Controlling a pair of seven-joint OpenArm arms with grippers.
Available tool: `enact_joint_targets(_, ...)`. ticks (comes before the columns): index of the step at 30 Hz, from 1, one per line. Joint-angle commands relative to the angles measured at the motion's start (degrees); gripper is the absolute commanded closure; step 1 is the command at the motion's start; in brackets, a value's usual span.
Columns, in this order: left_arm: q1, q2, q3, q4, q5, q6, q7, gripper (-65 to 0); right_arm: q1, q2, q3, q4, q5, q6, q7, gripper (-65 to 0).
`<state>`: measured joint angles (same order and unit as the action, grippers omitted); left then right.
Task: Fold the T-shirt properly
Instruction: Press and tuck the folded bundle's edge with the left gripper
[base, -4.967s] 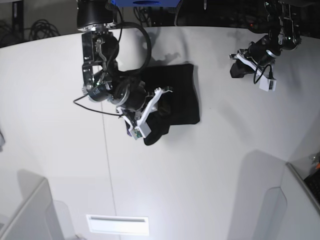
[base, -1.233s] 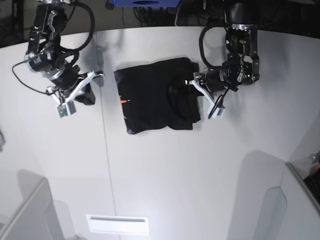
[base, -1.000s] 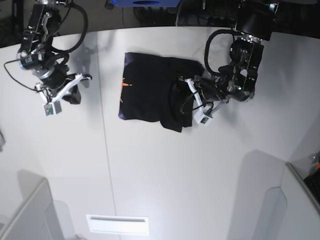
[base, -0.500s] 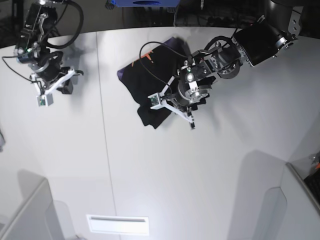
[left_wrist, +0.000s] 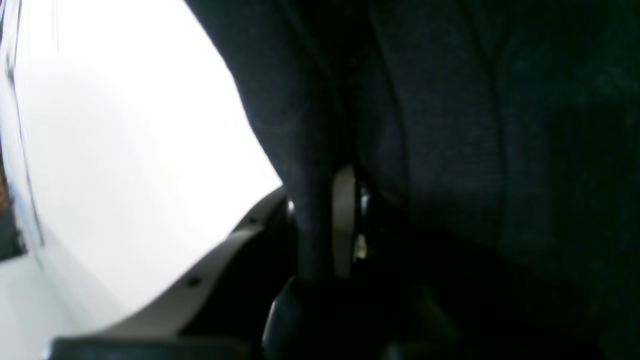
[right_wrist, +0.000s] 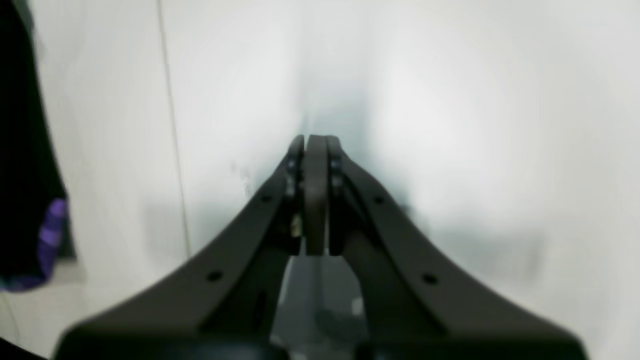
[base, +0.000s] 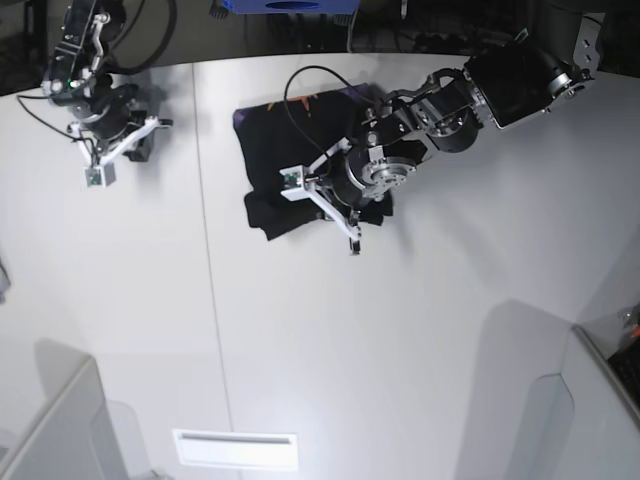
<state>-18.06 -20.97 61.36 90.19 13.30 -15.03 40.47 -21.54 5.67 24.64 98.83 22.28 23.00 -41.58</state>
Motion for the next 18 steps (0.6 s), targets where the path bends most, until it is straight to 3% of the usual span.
enact_joint_targets(1, -0.62, 0.18, -0.04, 0.49, -0.51, -1.11, -0.78, 0.0, 0.05, 0.53, 0.28, 0.73, 0.71, 0.07, 1.10, 0.0)
enact_joint_targets(6, -2.20, 0.09, -0.04, 0.58, -0.42, -6.91, -4.03, 0.0, -0.04, 0.17, 0.28, 0.73, 0.62, -0.28, 1.01, 0.0)
enact_joint_targets(18, -5.36, 2.11, -0.13, 1.02, -0.60, -13.41, -4.03, 0.0, -1.98, -2.38, 0.28, 0.65, 0.62, -0.28, 1.19, 0.0)
